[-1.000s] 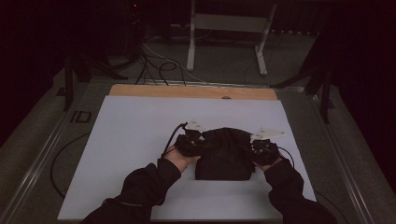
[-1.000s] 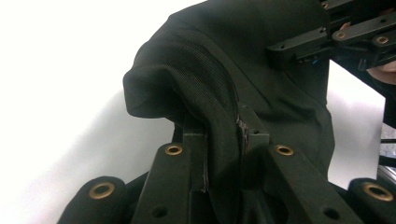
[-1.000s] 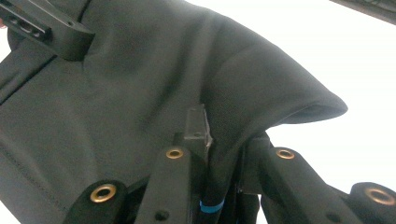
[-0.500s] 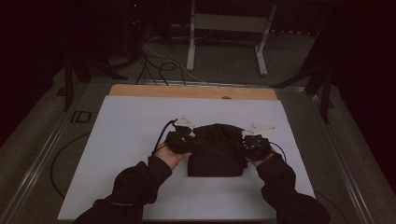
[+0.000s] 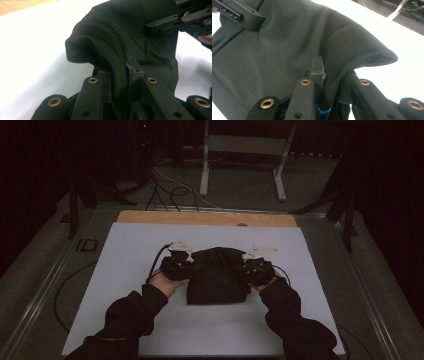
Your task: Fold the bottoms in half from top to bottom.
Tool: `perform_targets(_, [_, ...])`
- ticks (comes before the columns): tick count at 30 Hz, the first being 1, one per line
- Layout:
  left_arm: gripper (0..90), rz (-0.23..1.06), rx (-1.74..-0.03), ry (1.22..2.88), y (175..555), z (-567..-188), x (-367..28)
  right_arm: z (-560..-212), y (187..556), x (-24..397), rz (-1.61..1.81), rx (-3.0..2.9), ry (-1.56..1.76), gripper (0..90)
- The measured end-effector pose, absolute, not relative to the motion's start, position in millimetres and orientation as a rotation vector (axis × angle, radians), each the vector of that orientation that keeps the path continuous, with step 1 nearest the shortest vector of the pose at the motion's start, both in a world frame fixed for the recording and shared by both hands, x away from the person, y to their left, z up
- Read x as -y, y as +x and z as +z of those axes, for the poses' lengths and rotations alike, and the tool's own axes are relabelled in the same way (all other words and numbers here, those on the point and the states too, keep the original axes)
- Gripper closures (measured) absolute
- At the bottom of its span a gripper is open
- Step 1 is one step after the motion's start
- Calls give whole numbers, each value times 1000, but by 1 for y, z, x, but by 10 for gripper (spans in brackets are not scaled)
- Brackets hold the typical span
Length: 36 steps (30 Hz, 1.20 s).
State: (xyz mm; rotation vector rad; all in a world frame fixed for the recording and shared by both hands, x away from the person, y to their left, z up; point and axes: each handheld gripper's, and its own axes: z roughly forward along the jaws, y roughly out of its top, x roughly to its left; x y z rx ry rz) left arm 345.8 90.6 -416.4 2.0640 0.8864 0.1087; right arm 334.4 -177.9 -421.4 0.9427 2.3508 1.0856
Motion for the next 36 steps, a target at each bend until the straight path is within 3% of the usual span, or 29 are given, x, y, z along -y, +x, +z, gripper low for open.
perform_targets(13, [784, 106, -916, 2066, 357, -417, -120, -422, 339, 144, 1089, -2314, 968, 778])
perform_targets(23, [783, 86, -890, 2083, 368, -428, -121, -428, 340, 136, 1041, -2288, 1026, 777])
perform_targets(36, [780, 56, -938, 2089, 394, -452, -124, -452, 367, 129, 990, -2296, 1081, 776])
